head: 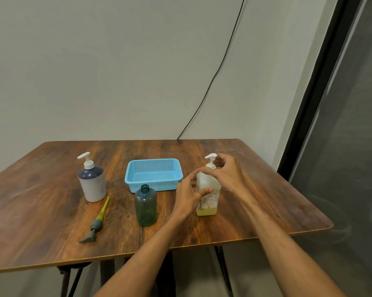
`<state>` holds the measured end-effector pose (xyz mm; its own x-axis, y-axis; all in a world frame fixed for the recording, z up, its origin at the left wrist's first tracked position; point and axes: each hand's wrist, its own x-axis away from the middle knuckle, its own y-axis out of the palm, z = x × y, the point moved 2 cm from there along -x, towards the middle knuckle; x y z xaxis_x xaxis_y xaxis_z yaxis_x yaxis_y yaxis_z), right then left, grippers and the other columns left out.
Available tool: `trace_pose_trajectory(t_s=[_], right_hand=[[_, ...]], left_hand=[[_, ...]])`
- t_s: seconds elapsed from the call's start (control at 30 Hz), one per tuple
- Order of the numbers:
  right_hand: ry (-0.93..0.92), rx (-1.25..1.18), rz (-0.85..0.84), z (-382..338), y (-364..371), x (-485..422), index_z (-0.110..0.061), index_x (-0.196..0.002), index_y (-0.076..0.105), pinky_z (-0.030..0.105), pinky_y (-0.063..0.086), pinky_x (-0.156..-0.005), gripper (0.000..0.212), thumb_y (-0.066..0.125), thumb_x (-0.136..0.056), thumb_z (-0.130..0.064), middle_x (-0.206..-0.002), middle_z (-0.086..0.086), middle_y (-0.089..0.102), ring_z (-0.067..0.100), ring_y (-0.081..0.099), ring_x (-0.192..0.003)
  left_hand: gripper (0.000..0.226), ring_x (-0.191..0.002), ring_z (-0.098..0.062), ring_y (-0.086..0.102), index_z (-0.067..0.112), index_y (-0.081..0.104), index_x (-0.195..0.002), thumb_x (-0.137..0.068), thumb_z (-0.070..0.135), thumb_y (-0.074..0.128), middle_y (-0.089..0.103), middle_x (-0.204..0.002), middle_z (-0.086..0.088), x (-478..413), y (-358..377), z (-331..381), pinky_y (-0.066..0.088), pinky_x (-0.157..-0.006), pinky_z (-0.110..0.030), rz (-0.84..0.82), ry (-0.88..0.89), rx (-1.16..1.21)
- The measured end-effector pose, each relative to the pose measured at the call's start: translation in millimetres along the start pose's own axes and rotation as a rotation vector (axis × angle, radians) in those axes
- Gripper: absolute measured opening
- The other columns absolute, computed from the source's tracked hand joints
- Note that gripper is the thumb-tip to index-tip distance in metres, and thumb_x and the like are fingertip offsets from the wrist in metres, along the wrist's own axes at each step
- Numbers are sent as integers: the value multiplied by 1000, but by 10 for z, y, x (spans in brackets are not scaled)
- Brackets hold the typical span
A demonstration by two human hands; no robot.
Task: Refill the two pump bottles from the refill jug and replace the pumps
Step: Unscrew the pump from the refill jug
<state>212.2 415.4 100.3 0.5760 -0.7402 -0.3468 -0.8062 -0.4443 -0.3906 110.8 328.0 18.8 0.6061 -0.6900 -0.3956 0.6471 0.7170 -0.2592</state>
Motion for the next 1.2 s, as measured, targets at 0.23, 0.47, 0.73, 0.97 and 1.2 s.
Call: trace_pose_trajectory(t_s=[0.23, 0.47, 0.73, 0.97, 1.2], right_hand=[[4, 52, 55, -73, -7, -38, -7, -85, 70, 26, 53, -63, 19, 83, -71, -5, -81, 3, 70, 13, 64, -73], [-23, -67, 67, -221, -177, -44, -17, -88, 74, 42, 63, -76, 28, 79, -67, 1, -87, -1, 73, 17, 71, -85], [-148, -103, 162, -674, -543, -85, -16, -84, 74, 30, 61, -68, 22, 82, -68, -4, -86, 0, 74, 13, 73, -78], [-218, -174, 273, -852, -837, -51, -22, -80, 74, 47, 61, -80, 25, 88, -61, -14, -87, -1, 75, 22, 73, -84], [-175, -169, 425, -690, -790, 93, -18, -88, 73, 31, 61, -70, 26, 84, -67, -10, -82, -4, 71, 13, 70, -78]], left_hand=[[78, -109, -11, 62, 21, 49, -143, -74, 33, 85, 61, -133, 0, -9, 7, -30, 57, -87, -27, 1, -16, 11], [79, -111, -11, 60, 23, 47, -144, -75, 35, 83, 60, -133, 0, -15, 12, -58, 56, -83, -24, -4, -29, -5], [78, -111, -12, 62, 21, 48, -143, -75, 33, 84, 61, -133, 1, -23, 12, -62, 56, -80, -21, -7, -17, -5], [77, -111, -12, 61, 21, 48, -143, -75, 30, 84, 61, -133, -1, -23, 10, -69, 56, -83, -23, -3, -13, -13], [79, -112, -13, 60, 19, 46, -144, -76, 31, 83, 60, -134, -2, -24, 13, -68, 54, -81, -21, -3, -19, -27]])
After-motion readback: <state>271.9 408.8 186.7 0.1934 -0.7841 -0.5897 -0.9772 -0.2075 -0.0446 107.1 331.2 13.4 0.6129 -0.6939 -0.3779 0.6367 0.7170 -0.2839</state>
